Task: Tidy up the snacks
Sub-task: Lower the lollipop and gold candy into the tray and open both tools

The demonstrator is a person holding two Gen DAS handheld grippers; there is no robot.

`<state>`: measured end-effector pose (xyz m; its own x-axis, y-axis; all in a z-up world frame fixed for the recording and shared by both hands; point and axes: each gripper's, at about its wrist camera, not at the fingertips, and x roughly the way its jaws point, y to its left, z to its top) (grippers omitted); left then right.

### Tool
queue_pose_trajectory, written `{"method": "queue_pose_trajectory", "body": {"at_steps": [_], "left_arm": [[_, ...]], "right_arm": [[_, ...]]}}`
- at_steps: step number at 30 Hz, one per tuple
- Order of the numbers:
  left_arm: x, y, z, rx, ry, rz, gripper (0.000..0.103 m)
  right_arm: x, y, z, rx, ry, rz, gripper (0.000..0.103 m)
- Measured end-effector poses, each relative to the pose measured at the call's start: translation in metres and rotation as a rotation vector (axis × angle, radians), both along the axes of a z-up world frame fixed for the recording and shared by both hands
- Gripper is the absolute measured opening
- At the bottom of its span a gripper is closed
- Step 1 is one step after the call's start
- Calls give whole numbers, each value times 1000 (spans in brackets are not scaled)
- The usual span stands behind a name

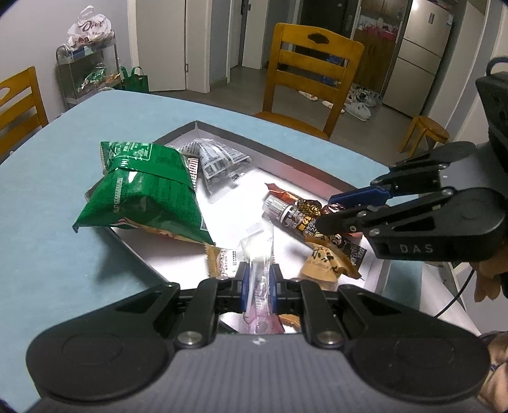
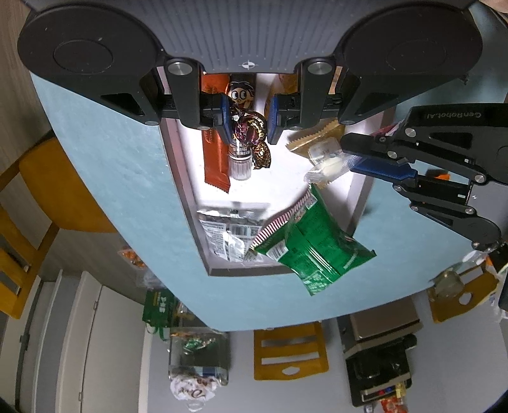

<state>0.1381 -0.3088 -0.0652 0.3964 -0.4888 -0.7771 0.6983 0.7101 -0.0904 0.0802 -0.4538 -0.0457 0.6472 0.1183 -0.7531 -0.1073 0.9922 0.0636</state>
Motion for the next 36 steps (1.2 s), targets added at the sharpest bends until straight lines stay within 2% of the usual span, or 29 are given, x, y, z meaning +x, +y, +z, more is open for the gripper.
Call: {"method": "queue_pose_trajectory", "body": {"at_steps": [26, 33, 36], "left_arm": [[8, -12, -6, 16, -13, -29, 8], [6, -11, -4, 7, -18, -32, 14], [5, -11, -3, 3, -26, -30, 14]], "right_arm": [[11, -3, -12, 4, 46, 1, 26], [12, -4, -10, 5, 41, -13, 34], [12, -3, -10, 4, 39, -16, 35]]}}
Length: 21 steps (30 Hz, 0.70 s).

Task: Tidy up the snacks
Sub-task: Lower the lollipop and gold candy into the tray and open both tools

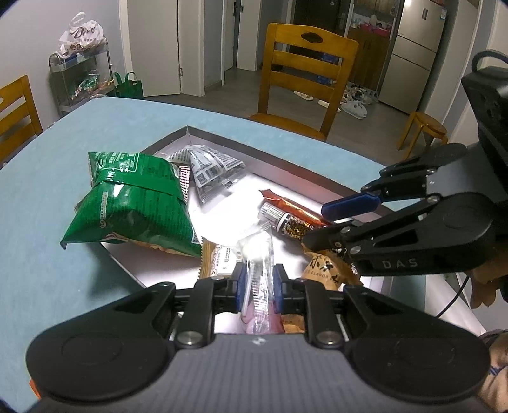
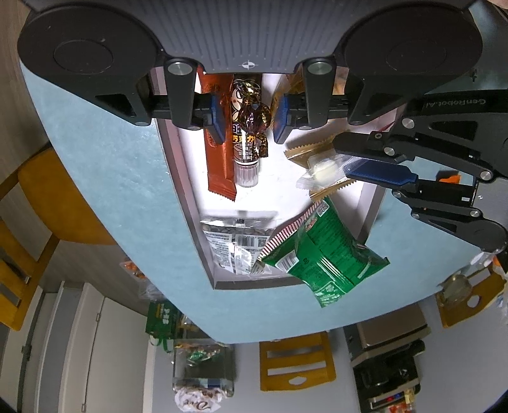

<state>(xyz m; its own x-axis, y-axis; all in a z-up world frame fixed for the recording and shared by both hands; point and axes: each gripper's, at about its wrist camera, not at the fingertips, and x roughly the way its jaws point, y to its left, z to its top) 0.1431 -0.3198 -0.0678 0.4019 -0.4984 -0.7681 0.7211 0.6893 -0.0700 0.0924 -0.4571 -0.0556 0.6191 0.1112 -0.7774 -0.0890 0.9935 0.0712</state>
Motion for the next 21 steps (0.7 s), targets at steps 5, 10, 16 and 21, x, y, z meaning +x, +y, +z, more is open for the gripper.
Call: {"method": "queue_pose_trajectory", "body": {"at_steps": [5, 10, 16, 21], "left_arm": [[-2, -2, 2, 2, -13, -1, 21], [-3, -1, 2, -2, -21, 4, 37], [-4, 0, 5, -14, -34, 9, 61], [-5, 8, 9, -20, -58, 44, 77]], "right_arm": [[-1, 0, 1, -4, -4, -4, 39], [-2, 0, 3, -6, -9, -10, 44], [-4, 0, 6, -10, -21, -27, 61], [-5, -1, 9, -43, -45, -68, 88]]}}
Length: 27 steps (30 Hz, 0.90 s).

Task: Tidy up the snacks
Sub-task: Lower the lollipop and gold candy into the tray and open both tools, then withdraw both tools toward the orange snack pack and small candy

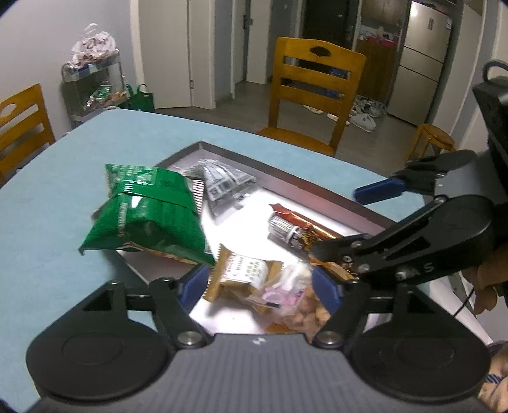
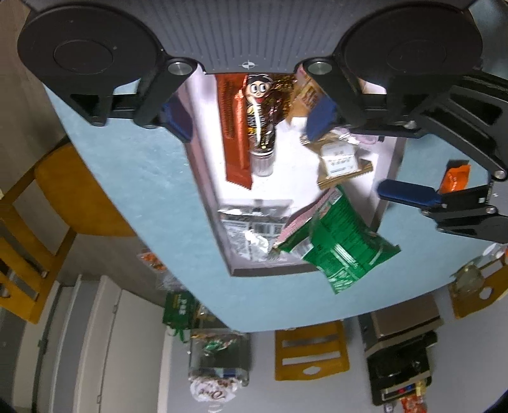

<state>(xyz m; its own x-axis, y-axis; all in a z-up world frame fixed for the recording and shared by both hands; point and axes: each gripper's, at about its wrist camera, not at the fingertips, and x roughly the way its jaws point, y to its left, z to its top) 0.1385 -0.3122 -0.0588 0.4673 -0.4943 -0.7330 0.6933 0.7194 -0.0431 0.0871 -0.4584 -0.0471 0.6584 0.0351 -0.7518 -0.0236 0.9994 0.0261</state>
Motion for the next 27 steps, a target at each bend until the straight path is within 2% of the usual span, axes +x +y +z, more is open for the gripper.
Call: {"method": "queue_pose_trajectory", "body": {"at_steps": [3, 5, 8, 17, 27], "left_arm": [[0, 5, 2, -1, -11, 17, 86], [-2, 8, 4, -1, -23, 31, 87], [-2, 13, 6, -1, -23, 43, 95], [-4, 27, 11, -17, -14, 97, 97], [-11, 35, 18, -23, -28, 106, 99]], "right_arm": [[-1, -1, 1, -13, -13, -24, 98], [0, -1, 1, -27, -14, -31, 103], [0, 2, 0, -36, -11, -29, 103], [1, 13, 2, -33, -8, -9, 103], [-2, 17, 6, 3, -15, -20, 103]]}}
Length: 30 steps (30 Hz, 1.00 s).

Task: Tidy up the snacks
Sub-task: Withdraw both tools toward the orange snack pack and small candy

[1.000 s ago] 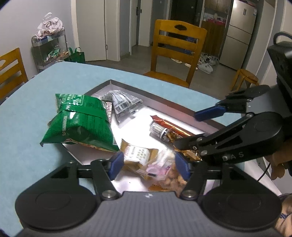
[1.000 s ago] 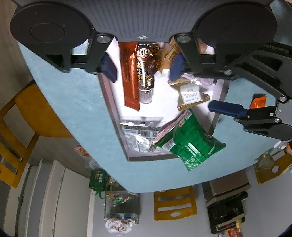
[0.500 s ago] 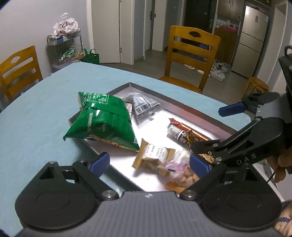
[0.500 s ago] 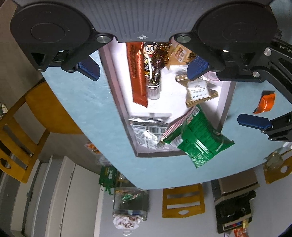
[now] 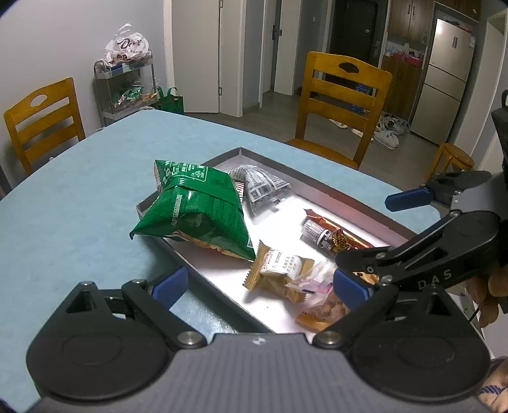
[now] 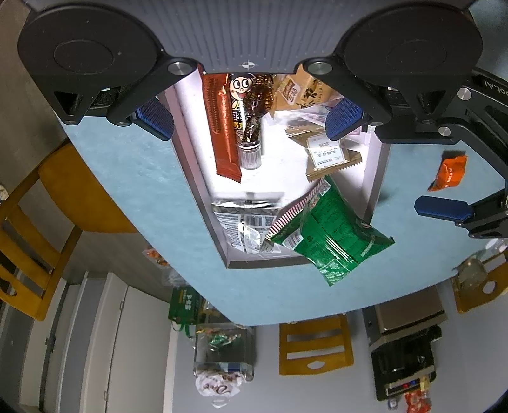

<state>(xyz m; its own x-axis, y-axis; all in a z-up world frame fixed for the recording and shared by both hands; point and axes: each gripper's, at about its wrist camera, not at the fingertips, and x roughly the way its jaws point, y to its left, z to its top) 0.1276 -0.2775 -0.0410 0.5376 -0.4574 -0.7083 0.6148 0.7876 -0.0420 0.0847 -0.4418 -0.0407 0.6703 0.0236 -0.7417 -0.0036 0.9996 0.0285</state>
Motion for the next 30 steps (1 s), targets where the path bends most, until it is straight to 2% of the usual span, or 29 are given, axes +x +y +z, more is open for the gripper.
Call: {"method": "queue_pose_trajectory", "body": {"at_steps": [10, 20, 30], "left_arm": [[-3, 10, 6, -3, -27, 35, 99], [-2, 35, 7, 0, -34, 124, 99], [-1, 72, 4, 14, -21, 242, 99]], "right_arm": [[-4, 5, 2, 12, 2, 0, 103], [-2, 17, 6, 7, -2, 32, 103], [-1, 43, 14, 13, -42, 136, 103]]}}
